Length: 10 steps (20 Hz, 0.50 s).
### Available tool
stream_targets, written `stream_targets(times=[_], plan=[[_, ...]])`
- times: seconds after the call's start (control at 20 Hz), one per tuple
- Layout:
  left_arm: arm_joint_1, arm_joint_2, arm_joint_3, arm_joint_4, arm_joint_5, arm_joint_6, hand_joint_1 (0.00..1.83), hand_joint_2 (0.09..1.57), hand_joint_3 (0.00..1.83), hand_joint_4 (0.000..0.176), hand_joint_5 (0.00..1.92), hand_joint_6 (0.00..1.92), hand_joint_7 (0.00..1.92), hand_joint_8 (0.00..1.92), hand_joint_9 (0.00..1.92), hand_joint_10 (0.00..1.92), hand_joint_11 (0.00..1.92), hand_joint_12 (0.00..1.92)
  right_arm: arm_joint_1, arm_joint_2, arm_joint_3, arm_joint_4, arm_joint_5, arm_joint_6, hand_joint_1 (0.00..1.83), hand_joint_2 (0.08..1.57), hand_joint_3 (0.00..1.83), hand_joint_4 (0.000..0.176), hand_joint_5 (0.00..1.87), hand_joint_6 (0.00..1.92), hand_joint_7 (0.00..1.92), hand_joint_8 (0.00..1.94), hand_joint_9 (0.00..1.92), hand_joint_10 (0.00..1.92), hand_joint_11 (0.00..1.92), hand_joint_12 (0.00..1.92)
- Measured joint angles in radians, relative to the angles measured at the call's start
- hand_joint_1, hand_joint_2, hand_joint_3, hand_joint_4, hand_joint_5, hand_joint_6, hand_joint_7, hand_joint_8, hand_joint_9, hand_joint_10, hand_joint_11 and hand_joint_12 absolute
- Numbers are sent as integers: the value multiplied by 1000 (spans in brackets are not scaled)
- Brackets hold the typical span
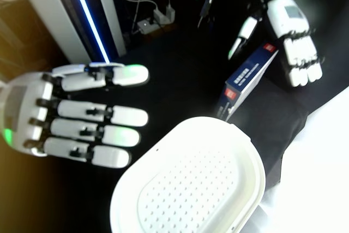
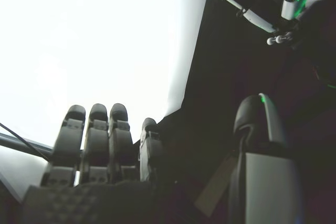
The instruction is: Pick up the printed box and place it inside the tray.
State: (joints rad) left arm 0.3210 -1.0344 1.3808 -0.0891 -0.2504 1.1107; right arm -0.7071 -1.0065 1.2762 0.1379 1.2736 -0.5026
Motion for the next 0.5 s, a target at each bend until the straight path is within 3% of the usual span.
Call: stream_targets(times=[0.1, 0.15, 0.2, 0.25, 0.3, 0.35, 0.4, 0.5], plan=[[9, -21, 12, 1, 11, 1, 843, 584, 0, 61, 0, 0, 139, 8, 89, 8, 36, 20, 0, -5, 0, -2, -1, 0, 622, 837, 0, 175, 0, 0, 109, 1, 54, 2, 0, 424], [13, -24, 17, 0, 7, 2, 1022, 734, 6, 0, 276, 17, 461, 33, 457, 57, 330, 195, 0, -6, 0, -4, -2, 0, 622, 850, 0, 164, 0, 0, 123, 6, 54, 2, 0, 429], [14, -24, 17, 0, 2, 1, 1156, 866, 0, 0, 571, 34, 725, 29, 748, 58, 585, 403, 0, -6, 0, -4, -1, 0, 626, 868, 3, 151, 0, 0, 133, 4, 59, 3, 0, 455], [19, -24, 17, -1, -3, 0, 1363, 962, 1, 0, 1104, 232, 1215, 280, 1163, 633, 944, 803, 0, -6, 0, -4, 0, 0, 625, 891, 12, 136, 0, 0, 140, 5, 63, 4, 0, 464], [22, -24, 17, -1, -10, 1, 1398, 1010, 0, 0, 1126, 422, 1220, 487, 1181, 843, 1055, 969, 0, -6, 0, -3, 0, 0, 626, 899, 15, 127, 0, 0, 144, 6, 60, 2, 0, 464], [24, -24, 17, -3, -15, 0, 1314, 1021, 5, 0, 1156, 490, 1231, 693, 1240, 658, 1094, 1066, 0, -6, 0, -3, 0, 0, 631, 906, 11, 125, 0, 0, 169, 6, 61, 2, 0, 411], [26, -24, 16, -3, -22, -3, 1378, 1052, 1, 0, 1024, 718, 1110, 752, 1139, 938, 1055, 1122, 0, -6, 0, -2, 0, 0, 637, 917, 9, 125, 0, 0, 173, 3, 62, 1, 0, 453], [26, -25, 16, -5, -24, -2, 1278, 1062, 1, 0, 1070, 673, 1125, 930, 1182, 746, 1023, 1299, 0, -9, 0, -2, 2, 0, 630, 938, 5, 134, 0, 0, 160, 5, 73, 3, 0, 639]])
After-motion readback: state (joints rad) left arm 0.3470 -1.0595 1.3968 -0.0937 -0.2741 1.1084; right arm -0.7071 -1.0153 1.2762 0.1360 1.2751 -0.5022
